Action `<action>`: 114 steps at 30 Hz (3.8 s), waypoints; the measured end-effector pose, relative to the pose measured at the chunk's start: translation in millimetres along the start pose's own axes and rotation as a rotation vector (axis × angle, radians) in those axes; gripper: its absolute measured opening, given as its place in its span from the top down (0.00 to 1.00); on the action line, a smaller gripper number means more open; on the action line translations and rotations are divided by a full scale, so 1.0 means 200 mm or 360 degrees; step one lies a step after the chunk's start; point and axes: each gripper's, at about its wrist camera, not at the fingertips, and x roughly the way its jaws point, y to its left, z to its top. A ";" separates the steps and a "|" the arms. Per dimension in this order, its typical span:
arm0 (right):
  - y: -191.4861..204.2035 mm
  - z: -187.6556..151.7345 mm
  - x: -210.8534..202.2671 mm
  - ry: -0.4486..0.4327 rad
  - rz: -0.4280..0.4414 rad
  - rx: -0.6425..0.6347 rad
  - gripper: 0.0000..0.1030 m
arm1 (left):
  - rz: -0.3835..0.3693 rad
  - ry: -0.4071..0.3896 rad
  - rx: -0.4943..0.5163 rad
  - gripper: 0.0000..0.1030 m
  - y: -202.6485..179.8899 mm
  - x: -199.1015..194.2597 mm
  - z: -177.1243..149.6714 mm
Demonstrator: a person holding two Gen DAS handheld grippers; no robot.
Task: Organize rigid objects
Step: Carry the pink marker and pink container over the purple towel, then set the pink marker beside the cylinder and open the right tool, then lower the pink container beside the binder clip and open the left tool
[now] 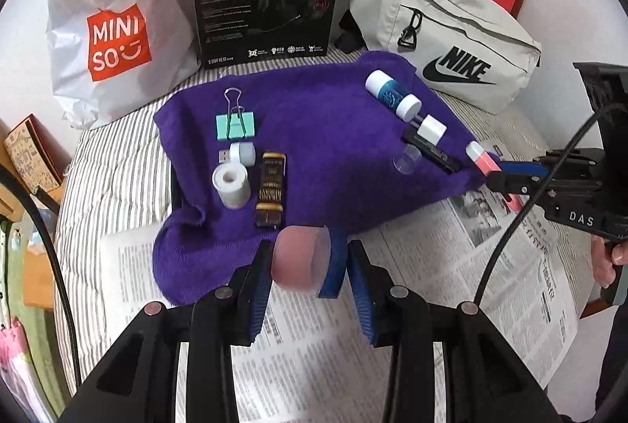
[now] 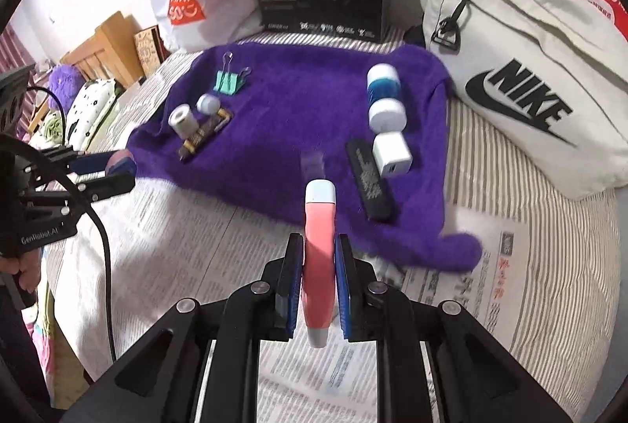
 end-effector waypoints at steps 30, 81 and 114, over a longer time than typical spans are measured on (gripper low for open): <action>-0.09 0.62 0.67 0.0146 -0.0054 0.0058 0.84 | 0.0011 0.0023 -0.0039 0.65 0.19 0.14 0.10; -0.20 0.20 0.24 0.0035 -0.0078 0.0059 0.63 | -0.0043 0.0109 0.0042 0.65 0.04 0.44 0.35; -0.20 0.11 0.28 0.0075 0.0078 0.0179 0.61 | 0.0107 0.0166 0.0088 0.61 0.05 0.68 0.53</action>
